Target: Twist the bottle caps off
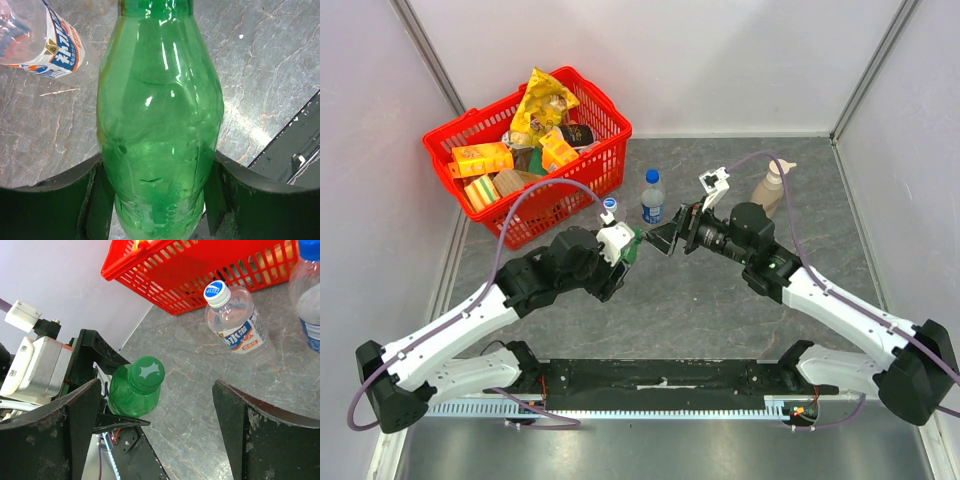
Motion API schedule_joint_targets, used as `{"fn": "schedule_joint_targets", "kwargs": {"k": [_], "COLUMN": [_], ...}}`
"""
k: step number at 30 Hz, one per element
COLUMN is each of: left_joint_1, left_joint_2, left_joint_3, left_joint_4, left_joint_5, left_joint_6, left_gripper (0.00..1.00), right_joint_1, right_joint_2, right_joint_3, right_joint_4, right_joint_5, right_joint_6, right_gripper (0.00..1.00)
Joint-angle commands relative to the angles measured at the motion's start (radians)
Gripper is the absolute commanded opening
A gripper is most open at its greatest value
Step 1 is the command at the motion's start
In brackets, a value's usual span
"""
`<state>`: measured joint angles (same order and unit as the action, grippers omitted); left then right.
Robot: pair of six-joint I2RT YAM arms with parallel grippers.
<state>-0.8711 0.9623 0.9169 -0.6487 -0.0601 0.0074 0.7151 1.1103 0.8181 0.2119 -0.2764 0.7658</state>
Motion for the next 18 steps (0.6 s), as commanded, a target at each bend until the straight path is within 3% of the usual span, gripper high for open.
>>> {"fn": "schedule_joint_targets", "kwargs": {"k": [1,18], "left_joint_1": [-0.002,-0.002], "left_joint_2": [0.01,0.038], "left_joint_3": [0.007,0.005], "left_joint_4": [0.038,0.038], "left_joint_5": [-0.006,0.028], "left_joint_6": [-0.021,-0.015], "left_gripper": [0.43,0.43], "right_joint_1": [-0.002,-0.002], "right_joint_2": [0.048,0.181], "right_joint_3": [0.046,0.046], "right_joint_4": [0.072,0.244], "right_joint_5": [-0.049,-0.194], "right_joint_6": [0.05,0.162], "right_gripper": [0.95,0.4]}}
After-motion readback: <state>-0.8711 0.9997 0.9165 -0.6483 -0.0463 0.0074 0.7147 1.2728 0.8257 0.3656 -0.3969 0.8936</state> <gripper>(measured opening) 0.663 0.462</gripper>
